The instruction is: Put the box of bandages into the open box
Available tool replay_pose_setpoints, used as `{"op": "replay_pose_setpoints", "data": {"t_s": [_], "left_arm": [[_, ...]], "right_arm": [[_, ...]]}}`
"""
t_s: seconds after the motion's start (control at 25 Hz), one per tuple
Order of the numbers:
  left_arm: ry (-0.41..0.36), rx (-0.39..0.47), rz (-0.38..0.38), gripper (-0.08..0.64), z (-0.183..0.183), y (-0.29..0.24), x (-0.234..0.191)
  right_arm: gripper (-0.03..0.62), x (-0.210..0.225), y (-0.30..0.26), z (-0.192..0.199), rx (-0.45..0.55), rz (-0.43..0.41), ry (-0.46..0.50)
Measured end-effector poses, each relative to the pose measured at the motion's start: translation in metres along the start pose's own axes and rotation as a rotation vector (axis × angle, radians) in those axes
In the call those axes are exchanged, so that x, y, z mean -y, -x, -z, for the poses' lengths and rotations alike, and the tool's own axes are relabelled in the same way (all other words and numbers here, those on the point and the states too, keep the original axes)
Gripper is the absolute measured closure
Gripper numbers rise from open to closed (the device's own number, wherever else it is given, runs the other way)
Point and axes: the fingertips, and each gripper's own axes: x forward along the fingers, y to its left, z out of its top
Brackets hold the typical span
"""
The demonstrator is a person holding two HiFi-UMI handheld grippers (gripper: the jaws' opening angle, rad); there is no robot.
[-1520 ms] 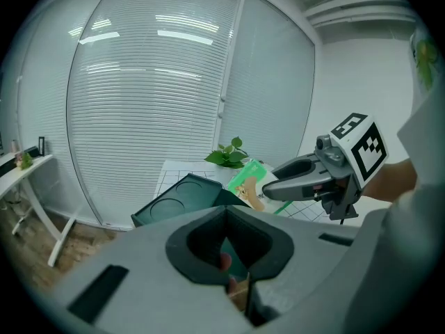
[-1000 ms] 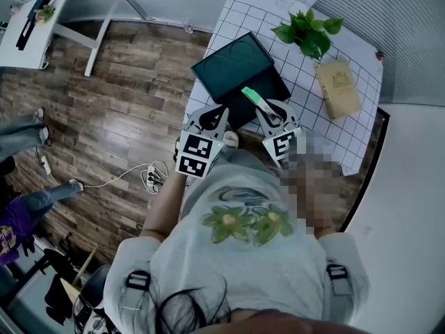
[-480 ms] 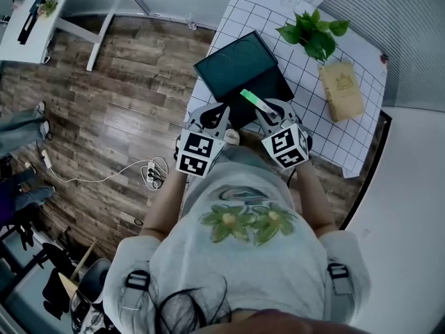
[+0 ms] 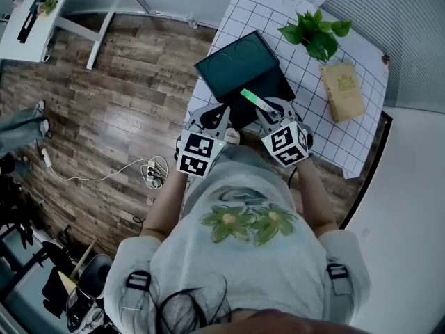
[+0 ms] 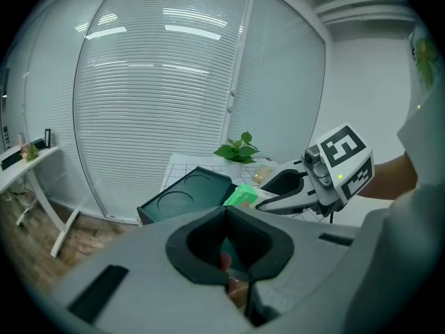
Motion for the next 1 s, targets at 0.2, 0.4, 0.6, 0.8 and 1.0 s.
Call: {"op": "replay_pose_setpoints", "data": {"t_s": [0.2, 0.4, 0.6, 0.8, 1.0], "left_arm": [[0.006, 0.0, -0.003, 0.552, 0.001, -0.001, -0.003], [0.013, -0.003, -0.005, 0.552, 0.004, -0.004, -0.006], [0.016, -0.007, -0.006, 0.552, 0.003, -0.008, -0.008], [0.018, -0.005, -0.006, 0.552, 0.002, -0.01, -0.01], [0.02, -0.007, -0.008, 0.552, 0.002, -0.012, -0.012]], "right_arm": [[0.5, 0.0, -0.004, 0.002, -0.006, -0.009, 0.006], [0.5, 0.001, -0.009, 0.002, -0.013, -0.01, 0.031], [0.5, 0.002, -0.015, 0.004, -0.027, -0.016, 0.069], [0.5, 0.001, -0.019, 0.007, -0.038, -0.031, 0.081], [0.502, 0.001, -0.022, 0.009, -0.047, -0.041, 0.088]]}}
